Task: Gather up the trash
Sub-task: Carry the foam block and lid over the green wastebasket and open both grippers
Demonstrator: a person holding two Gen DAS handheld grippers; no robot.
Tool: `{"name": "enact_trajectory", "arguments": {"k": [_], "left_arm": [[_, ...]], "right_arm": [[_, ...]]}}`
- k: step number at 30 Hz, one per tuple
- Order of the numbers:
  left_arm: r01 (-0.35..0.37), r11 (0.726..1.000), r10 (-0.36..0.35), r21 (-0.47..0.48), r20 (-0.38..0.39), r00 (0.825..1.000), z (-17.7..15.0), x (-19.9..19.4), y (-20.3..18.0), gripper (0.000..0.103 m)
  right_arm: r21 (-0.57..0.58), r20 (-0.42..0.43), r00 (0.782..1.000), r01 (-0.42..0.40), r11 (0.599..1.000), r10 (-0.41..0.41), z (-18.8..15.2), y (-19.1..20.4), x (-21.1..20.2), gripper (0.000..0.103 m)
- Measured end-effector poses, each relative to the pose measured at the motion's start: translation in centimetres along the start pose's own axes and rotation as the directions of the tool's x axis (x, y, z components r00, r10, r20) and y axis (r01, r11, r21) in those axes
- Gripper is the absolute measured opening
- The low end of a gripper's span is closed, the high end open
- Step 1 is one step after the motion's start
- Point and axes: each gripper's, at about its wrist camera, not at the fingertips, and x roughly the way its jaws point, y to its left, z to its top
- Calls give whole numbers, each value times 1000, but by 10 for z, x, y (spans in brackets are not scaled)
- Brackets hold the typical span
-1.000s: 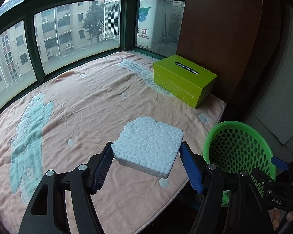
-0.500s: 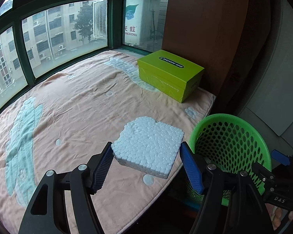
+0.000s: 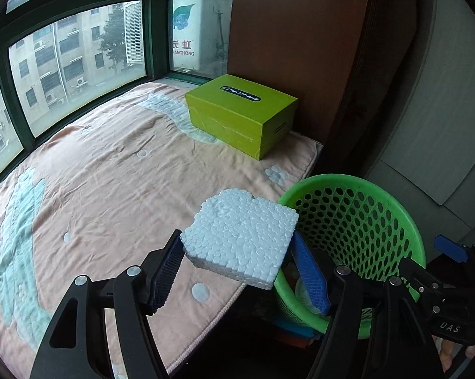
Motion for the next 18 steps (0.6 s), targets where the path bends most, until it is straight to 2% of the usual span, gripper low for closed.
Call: {"name": "enact_trajectory", "arguments": {"k": [18], "left_arm": [[70,995,-67,77,-44,997,7,24,-55,67]], "right_arm": [[62,-6,999,39,997,-39,-10,-31,-5,94]]}}
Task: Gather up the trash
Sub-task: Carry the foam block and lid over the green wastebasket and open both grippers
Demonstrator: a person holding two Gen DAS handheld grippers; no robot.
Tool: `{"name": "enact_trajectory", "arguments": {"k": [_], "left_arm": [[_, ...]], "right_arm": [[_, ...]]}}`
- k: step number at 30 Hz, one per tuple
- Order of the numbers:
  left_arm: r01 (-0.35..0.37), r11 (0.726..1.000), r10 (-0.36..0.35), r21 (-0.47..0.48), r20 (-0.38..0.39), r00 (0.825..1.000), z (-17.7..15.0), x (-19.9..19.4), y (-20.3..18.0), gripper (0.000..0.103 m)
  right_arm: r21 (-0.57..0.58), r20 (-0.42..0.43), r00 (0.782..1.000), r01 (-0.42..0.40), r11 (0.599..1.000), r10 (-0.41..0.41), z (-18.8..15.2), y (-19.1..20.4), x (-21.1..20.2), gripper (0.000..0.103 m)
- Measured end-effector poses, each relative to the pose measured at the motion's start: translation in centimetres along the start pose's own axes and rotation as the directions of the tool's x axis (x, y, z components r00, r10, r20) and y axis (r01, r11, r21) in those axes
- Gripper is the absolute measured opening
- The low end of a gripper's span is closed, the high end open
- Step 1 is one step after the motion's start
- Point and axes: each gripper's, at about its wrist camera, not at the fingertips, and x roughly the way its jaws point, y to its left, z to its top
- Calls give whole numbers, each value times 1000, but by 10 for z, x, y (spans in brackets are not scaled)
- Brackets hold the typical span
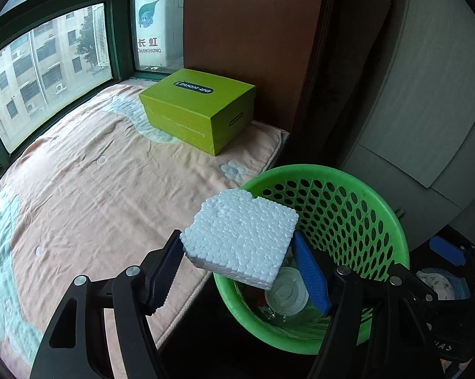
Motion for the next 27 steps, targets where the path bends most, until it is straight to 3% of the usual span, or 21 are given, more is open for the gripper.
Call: {"name": "enact_trajectory", "arguments": {"k": [9,12,27], "left_arm": [[16,1000,-16,18,-16,1000,0,8,-14,69],[20,1000,-19,15,-19,1000,-1,9,-16,79],[-17,1000,17,-12,4,1000,-5,-6,-2,92]], "right_arm": [[13,-4,1000,7,1000,-7,-3,-7,1,94],[17,-6,1000,8,1000,-8,-4,-9,1,94],[2,2,1000,-17,1000,17,-2,1,-2,94]]}}
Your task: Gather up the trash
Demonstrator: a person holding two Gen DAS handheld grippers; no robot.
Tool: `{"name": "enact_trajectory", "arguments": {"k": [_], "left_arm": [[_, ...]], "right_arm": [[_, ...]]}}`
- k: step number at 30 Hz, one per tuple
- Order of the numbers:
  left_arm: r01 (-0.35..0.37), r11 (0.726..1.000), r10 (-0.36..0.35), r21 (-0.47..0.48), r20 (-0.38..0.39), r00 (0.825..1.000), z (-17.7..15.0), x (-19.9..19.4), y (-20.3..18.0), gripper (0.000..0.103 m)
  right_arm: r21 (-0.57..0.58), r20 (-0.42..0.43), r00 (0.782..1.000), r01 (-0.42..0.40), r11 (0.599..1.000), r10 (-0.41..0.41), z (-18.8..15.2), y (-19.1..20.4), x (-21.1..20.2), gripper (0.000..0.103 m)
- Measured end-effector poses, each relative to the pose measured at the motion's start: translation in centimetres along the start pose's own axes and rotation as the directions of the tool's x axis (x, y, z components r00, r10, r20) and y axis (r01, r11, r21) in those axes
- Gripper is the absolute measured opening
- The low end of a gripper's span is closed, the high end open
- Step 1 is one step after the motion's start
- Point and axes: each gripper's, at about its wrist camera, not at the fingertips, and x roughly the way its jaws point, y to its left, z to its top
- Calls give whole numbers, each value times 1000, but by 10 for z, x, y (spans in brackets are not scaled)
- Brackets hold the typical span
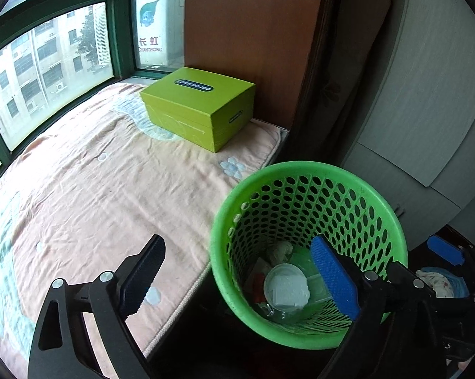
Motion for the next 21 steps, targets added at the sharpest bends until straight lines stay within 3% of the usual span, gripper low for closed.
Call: {"name": "enact_trajectory", "arguments": {"k": [21], "left_arm": [[-169,981,176,-92,70,982,-11,-38,69,95]], "right_arm": [[-115,24,993,-116,987,119,19,65,0,96]]}}
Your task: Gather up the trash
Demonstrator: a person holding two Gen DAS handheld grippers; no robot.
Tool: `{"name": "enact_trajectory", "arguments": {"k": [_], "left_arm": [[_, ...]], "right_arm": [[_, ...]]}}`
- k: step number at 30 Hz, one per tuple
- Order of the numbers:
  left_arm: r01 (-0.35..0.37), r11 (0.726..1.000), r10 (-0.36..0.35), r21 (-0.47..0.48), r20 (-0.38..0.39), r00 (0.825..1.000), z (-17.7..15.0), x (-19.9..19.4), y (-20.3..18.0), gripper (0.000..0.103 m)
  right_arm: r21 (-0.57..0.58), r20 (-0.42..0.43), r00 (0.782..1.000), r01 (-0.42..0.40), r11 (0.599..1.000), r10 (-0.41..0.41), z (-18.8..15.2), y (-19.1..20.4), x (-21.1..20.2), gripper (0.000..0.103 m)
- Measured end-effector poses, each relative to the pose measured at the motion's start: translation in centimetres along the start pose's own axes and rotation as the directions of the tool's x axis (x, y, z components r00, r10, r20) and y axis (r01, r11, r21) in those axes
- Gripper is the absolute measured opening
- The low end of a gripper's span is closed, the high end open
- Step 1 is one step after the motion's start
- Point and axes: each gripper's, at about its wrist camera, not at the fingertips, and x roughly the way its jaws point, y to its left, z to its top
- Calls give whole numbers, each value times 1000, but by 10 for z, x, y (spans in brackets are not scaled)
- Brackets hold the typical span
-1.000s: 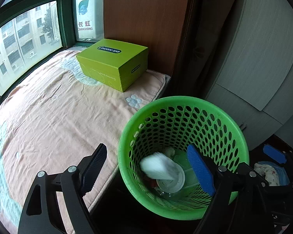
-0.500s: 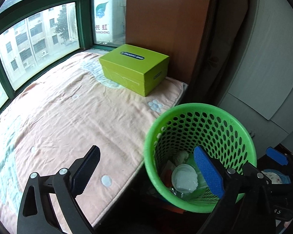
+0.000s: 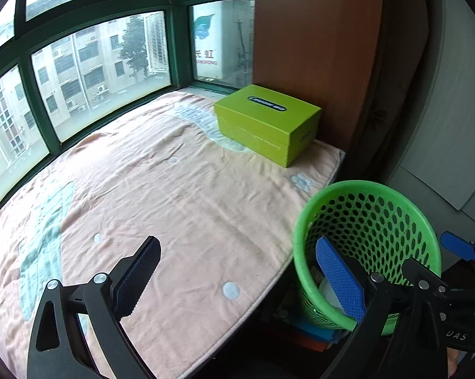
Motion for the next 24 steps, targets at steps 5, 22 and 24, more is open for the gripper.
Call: {"name": "enact_trajectory", "arguments": {"k": [5,22,24], "left_arm": [[-35,998,35,-46,4,999,-2,-5,25,95],[-155,973,160,-171,12,987,-14,-24,97,95],[-166,968,172,-186,13,985,-16,-27,104,96]], "right_arm": [[-33,3,999,-32,999,33,8,19,4,96],[-122,17,993,-116,986,119,32,75,16,97],[-133,19,992,-124,983,128,35,81,18,97]]}}
